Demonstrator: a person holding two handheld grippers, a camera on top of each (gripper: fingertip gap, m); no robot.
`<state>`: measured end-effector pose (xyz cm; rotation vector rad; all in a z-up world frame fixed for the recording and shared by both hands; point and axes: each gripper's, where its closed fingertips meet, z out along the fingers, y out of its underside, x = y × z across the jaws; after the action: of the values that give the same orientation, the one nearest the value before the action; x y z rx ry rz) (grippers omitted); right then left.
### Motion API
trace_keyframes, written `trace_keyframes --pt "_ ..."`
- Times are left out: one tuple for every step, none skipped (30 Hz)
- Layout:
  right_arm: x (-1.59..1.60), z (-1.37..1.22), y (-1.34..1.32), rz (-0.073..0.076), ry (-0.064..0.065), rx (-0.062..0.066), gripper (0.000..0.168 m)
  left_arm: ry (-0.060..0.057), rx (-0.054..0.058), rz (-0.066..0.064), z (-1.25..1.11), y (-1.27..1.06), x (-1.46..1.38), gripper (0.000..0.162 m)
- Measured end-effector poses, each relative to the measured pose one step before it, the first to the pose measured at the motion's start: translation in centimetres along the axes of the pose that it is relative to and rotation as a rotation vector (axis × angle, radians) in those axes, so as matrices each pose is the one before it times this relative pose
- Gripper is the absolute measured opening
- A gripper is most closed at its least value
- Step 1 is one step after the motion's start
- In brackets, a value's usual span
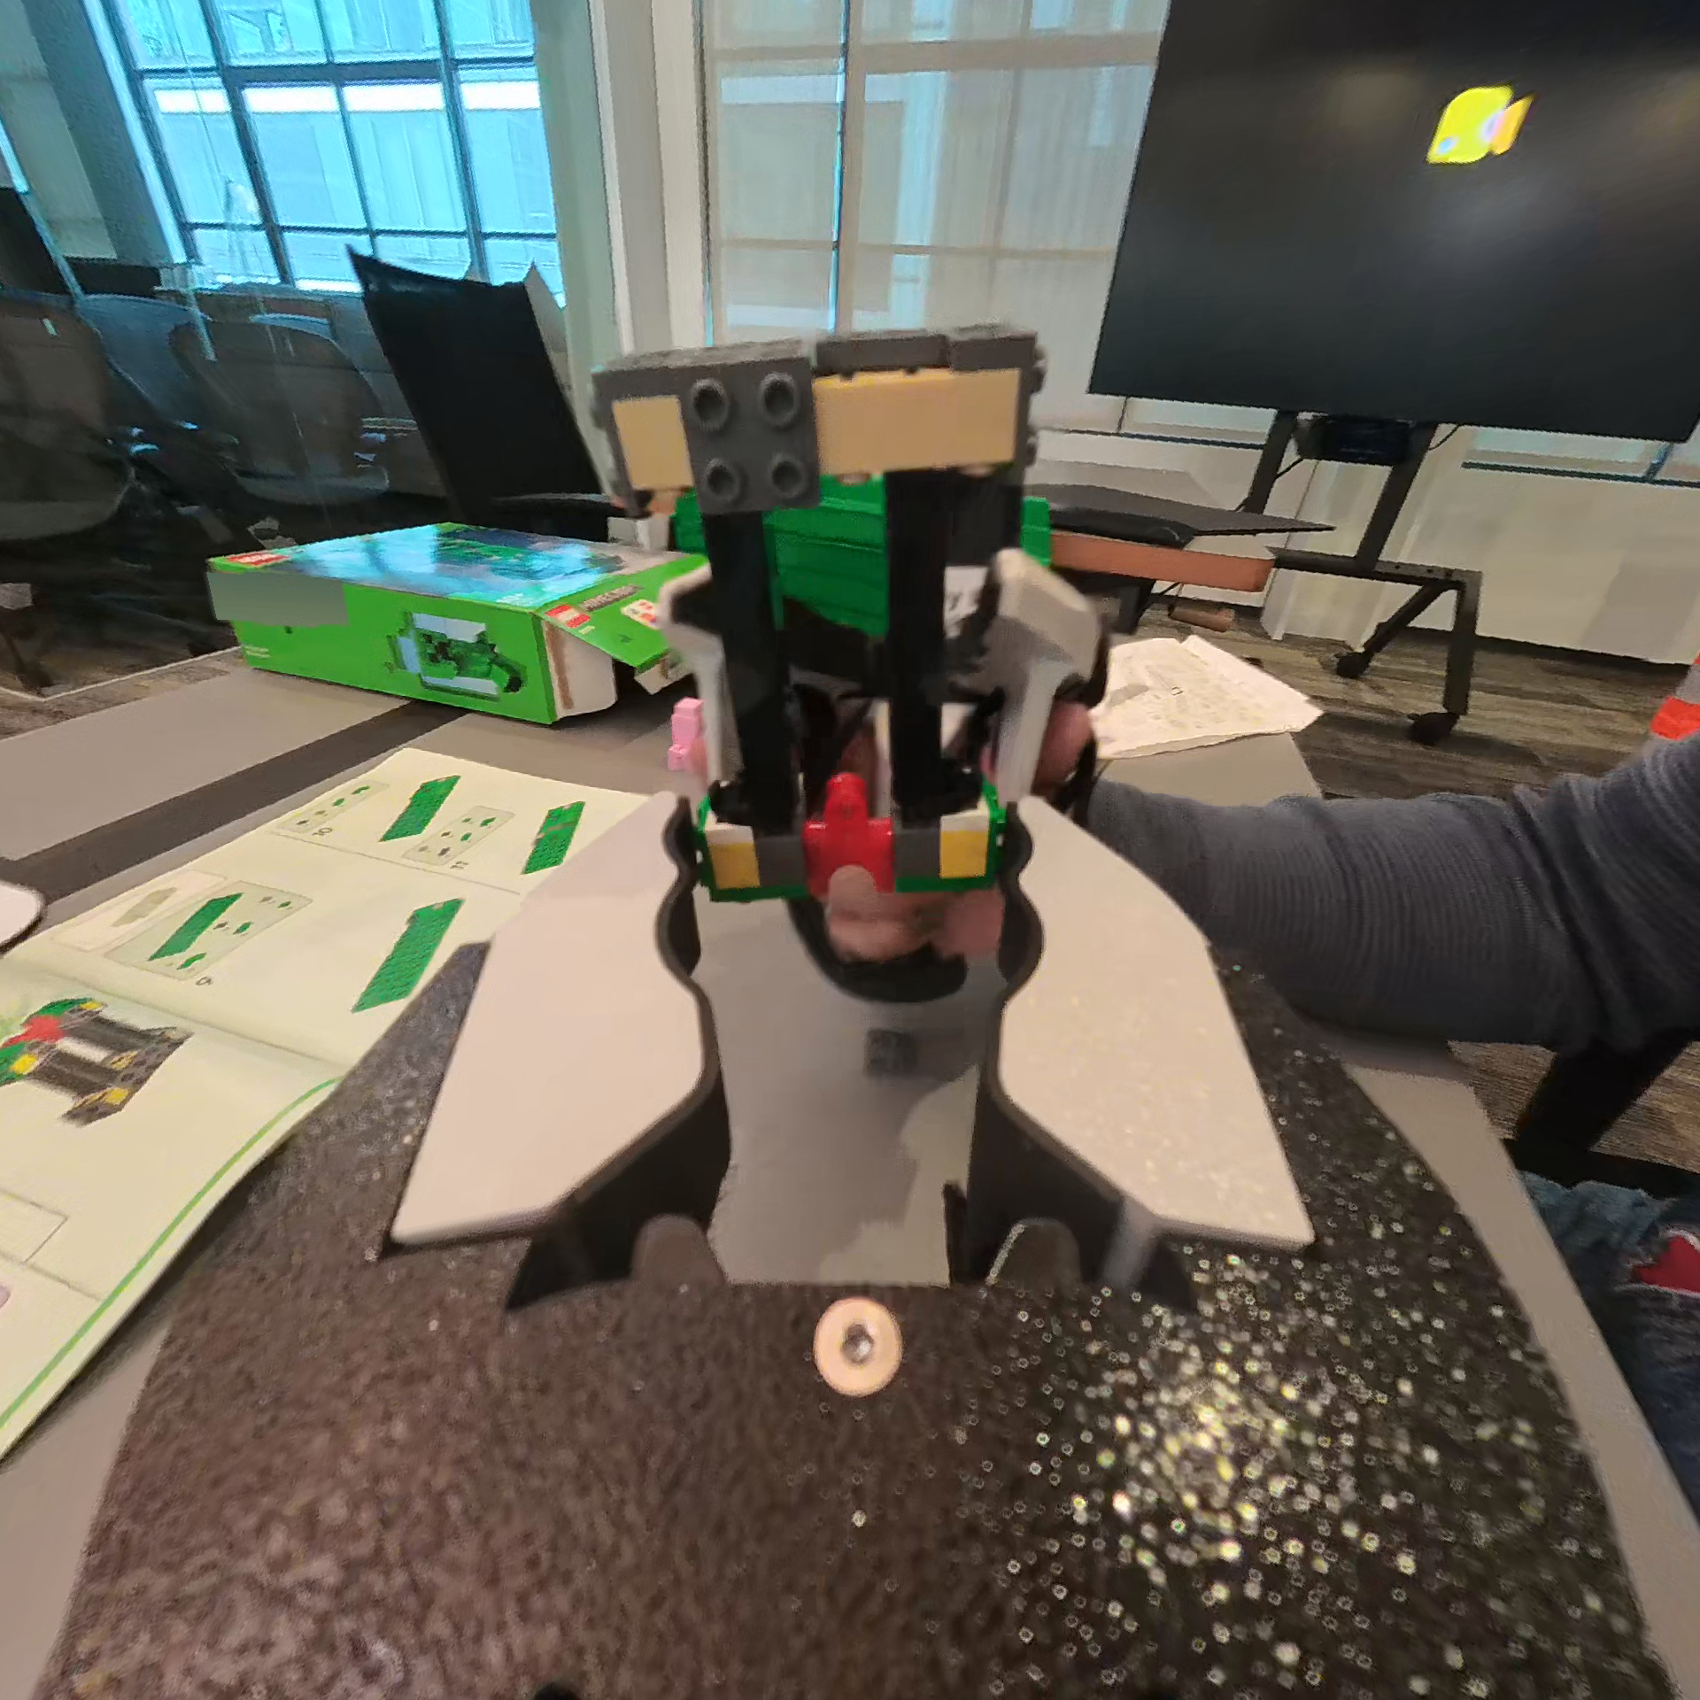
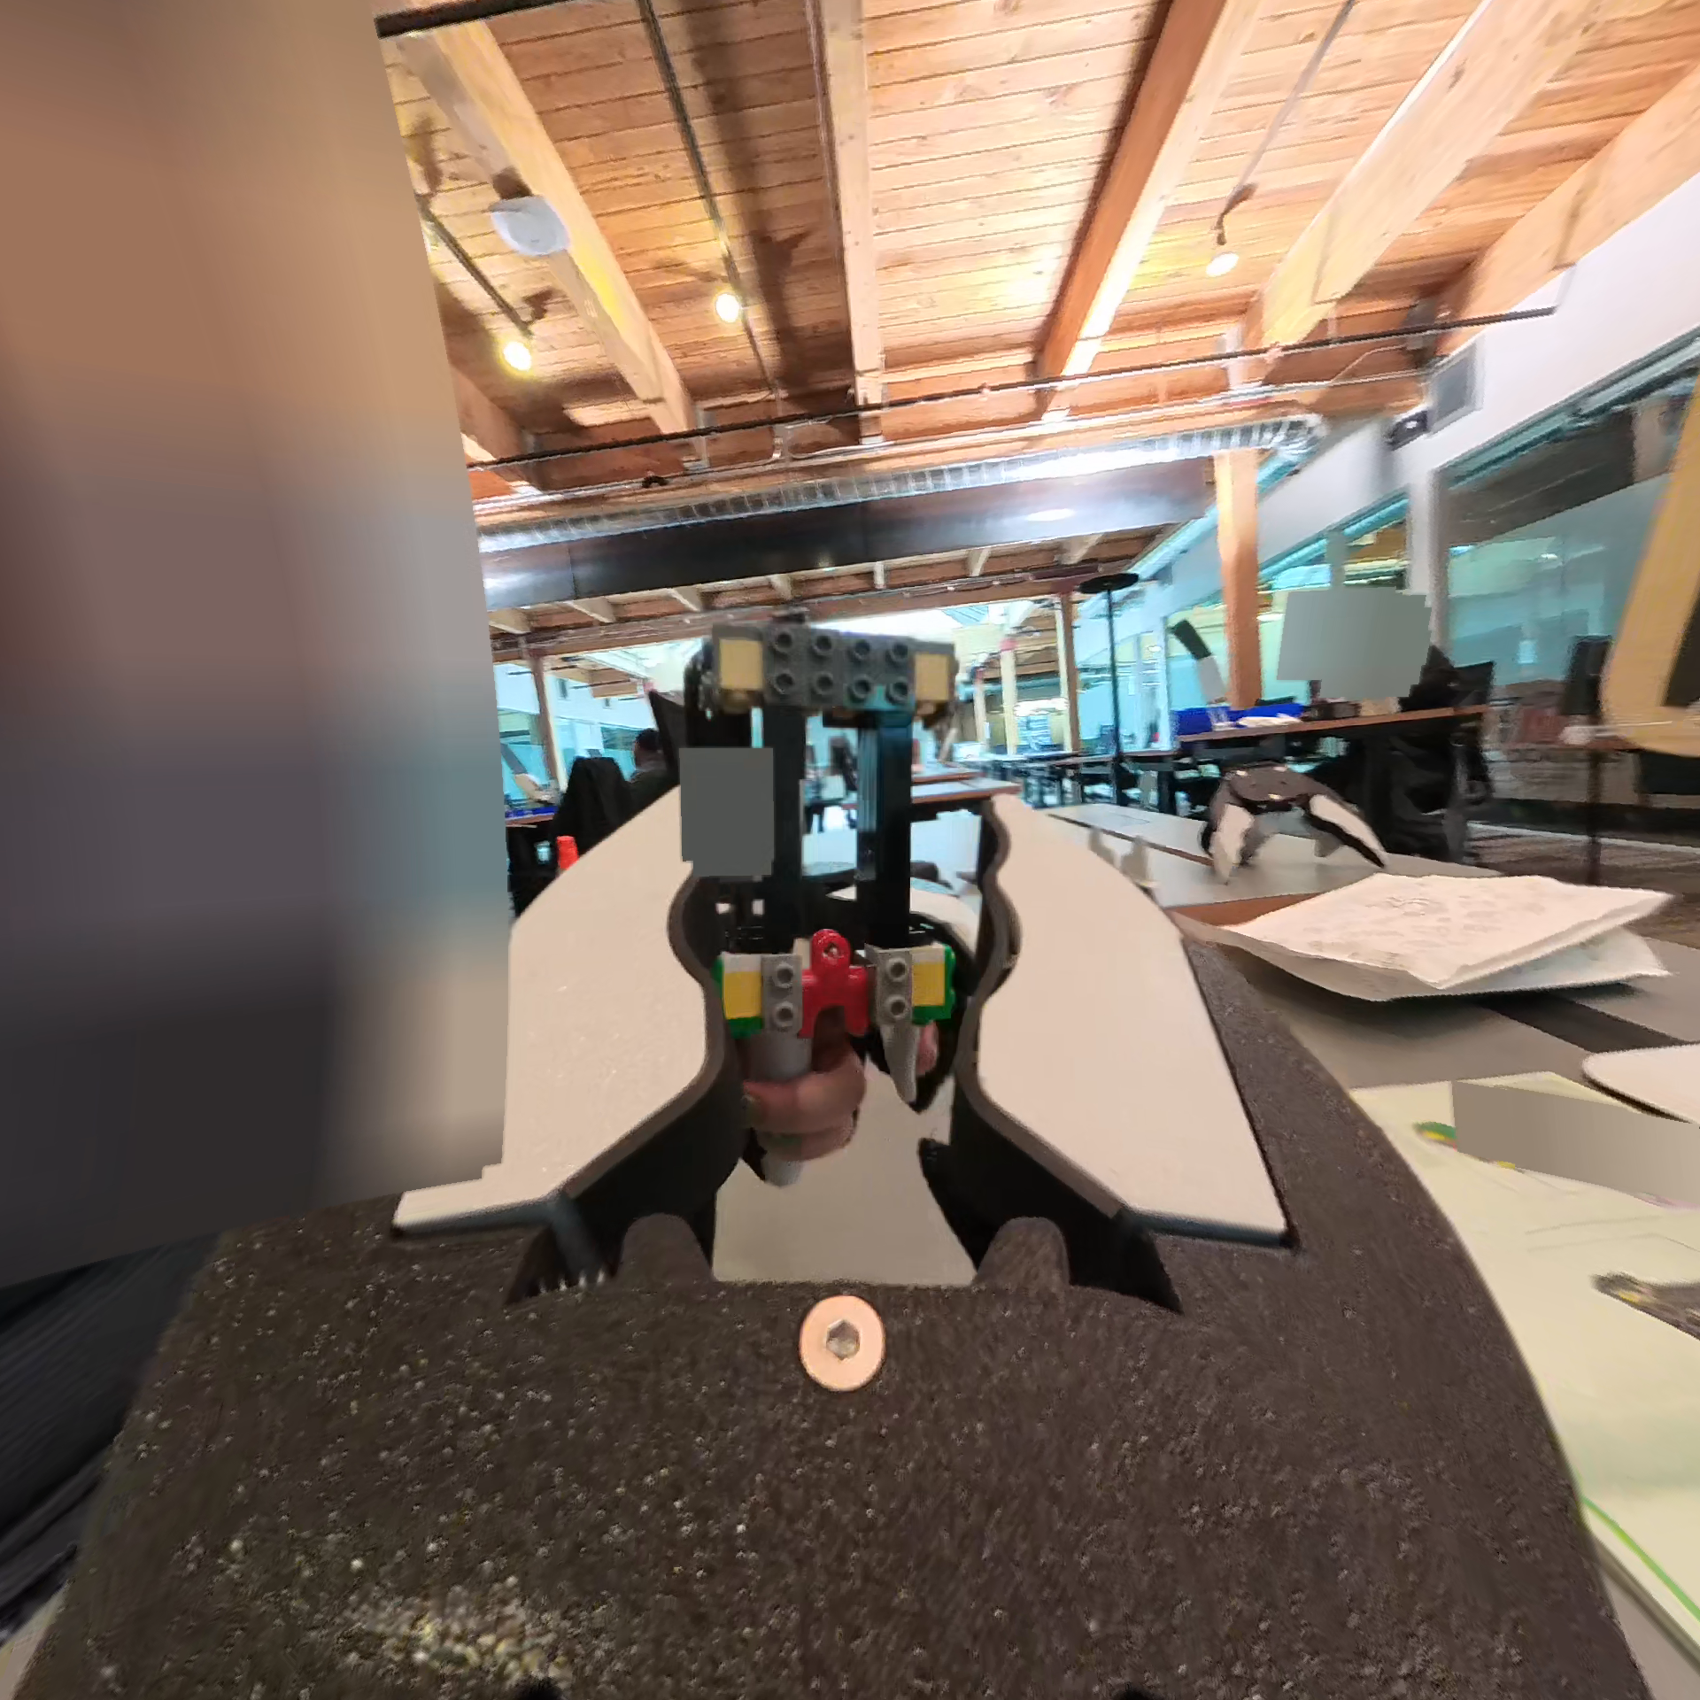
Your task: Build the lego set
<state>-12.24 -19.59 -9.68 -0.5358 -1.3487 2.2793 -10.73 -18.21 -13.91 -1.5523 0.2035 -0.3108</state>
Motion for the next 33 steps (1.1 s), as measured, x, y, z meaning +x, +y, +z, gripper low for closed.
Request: trace_keyframes --pt "0.364 -0.543 -0.284 -0.0096 0.0289 -0.0172 0.055 -0.0269 -0.0151 0.0001 -0.226 0.19 -0.554 0.063" --pt "0.521 -0.673 -0.158 -0.0169 0.0422 -0.0321 0.056 -0.0259 -0.0196 -0.0013 -0.257 0.274 -0.617 0.063" --pt "0.578 -0.761 0.036 -0.0276 0.0524 -0.0461 0.057 -0.0182 -0.0177 -0.0021 -0.242 0.278 -0.587 0.063" --pt "0.687 -0.763 0.371 -0.0209 0.0663 -0.0681 0.057 -0.013 -0.0182 -0.0056 -0.209 0.33 -0.558 0.063" --pt "0.614 -0.73 0.864 -0.0156 0.0659 -0.0979 0.057 -0.0159 -0.0208 -0.007 -0.158 0.405 -0.636 0.063" --pt "0.402 -0.672 1.293 -0.0108 0.0607 -0.1191 0.056 -0.0149 -0.0209 -0.0062 -0.099 0.455 -0.666 0.063" --pt "0.293 -0.572 1.537 -0.0056 0.063 -0.1223 0.053 -0.011 -0.0193 -0.0074 -0.03 0.466 -0.609 0.063" --pt "0.104 -0.452 1.785 -0.0088 0.0559 -0.1241 0.052 -0.0116 -0.0148 -0.0066 0.007 0.427 -0.572 0.063" --pt "-0.437 -0.257 1.761 -0.0227 0.0247 -0.1073 0.051 0.0008 -0.0066 -0.0058 0.048 0.308 -0.34 0.063" --pt "-0.48 -0.065 1.523 -0.0217 0.0274 -0.0827 0.048 0.0051 0.0046 0.0001 0.055 0.114 -0.187 0.063" --pt "-0.54 0.04 1.329 -0.0296 0.0226 -0.0686 0.045 0.0043 0.0012 0.0066 0.088 0.122 -0.121 0.063" --pt "-0.569 0.093 1.053 -0.0348 0.0168 -0.0513 0.042 0.0043 -0.0082 0.0118 0.141 0.184 -0.077 0.063" --pt "-0.409 0.123 0.901 -0.0301 0.0207 -0.0452 0.04 0.0026 -0.0085 0.0205 0.141 0.166 -0.037 0.063" --pt "-0.308 0.104 0.779 -0.0244 0.0214 -0.043 0.037 -0.0027 -0.0062 0.0266 0.143 0.11 -0.053 0.063" --pt "-0.269 0.11 0.621 -0.0078 0.0158 -0.0387 0.035 -0.0138 -0.0076 0.0255 0.13 0.13 -0.199 0.063" --pt "-0.274 0.101 0.463 0.0106 0.0089 -0.0358 0.035 -0.0171 -0.005 0.0224 0.136 0.112 -0.233 0.063" --pt "-0.236 0.023 0.267 0.0123 0.0091 -0.0248 0.035 -0.0179 0.0018 0.0156 0.117 0.065 -0.247 0.063" --pt "-0.03 -0.068 0.052 0.0179 0.0252 -0.0125 0.034 -0.0208 0.003 0.0097 0.109 0.063 -0.277 0.063" --pt "0.03 -0.155 -0.052 0.0235 0.03 -0.007 0.033 -0.021 0.0013 0.0103 0.101 0.092 -0.25 0.063" --pt "-0.267 -0.191 -0.196 0.0222 0.0123 0.0009 0.032 -0.0267 0.005 0.0143 0.046 0.021 -0.292 0.063" --pt "-0.538 -0.197 -0.498 0.0129 0.0002 0.0216 0.032 -0.0292 0.0081 0.0162 0.009 -0.045 -0.313 0.063" --pt "0.029 -0.263 -0.653 0.0084 0.0398 0.0286 0.031 -0.0198 0.0052 0.0134 0.021 -0.043 -0.197 0.063" --pt "0.543 -0.352 -0.903 0.0013 0.0669 0.0391 0.03 -0.0119 0.0043 0.0084 0.04 -0.044 -0.082 0.063" --pt "0.518 -0.362 -1.364 0.0079 0.052 0.0608 0.032 -0.0152 0.0044 0.0058 0.019 -0.056 -0.087 0.063" --pt "0.305 -0.271 -1.736 0.0391 0.026 0.0755 0.034 -0.0263 -0.0005 0.0101 0.019 -0.01 -0.184 0.063" --pt "0.066 -0.063 -1.916 0.0636 0.005 0.0813 0.035 -0.0293 -0.0046 0.0118 0.031 0.012 -0.157 0.063" --pt "-0.051 0.196 -1.767 0.0593 -0.0016 0.0764 0.035 -0.0207 -0.0028 0.0065 0.03 -0.073 -0.006 0.063" --pt "0.144 0.431 -1.304 0.0333 0.0124 0.0558 0.034 -0.0087 0.0034 0.0021 0.017 -0.18 0.185 0.063" --pt "0.121 0.638 -0.716 0.006 0.0073 0.0264 0.034 -0.0095 0.0063 0.0023 -0.007 -0.231 0.157 0.063" --pt "0.061 0.753 -0.233 0.0012 0.0 0.0008 0.034 -0.0112 0.007 0.0038 -0.03 -0.212 0.095 0.063" --pt "0.009 0.733 0.007 0.0032 -0.0035 -0.0082 0.034 -0.0087 0.0069 0.0031 -0.065 -0.17 0.086 0.063" --pt "-0.292 0.69 0.09 0.0109 -0.0261 -0.0083 0.034 -0.0079 0.0072 0.0024 -0.089 -0.155 0.061 0.063" --pt "-0.336 0.621 0.152 0.0256 -0.0311 -0.0128 0.035 -0.0073 0.0064 0.0061 -0.096 -0.138 0.052 0.063"
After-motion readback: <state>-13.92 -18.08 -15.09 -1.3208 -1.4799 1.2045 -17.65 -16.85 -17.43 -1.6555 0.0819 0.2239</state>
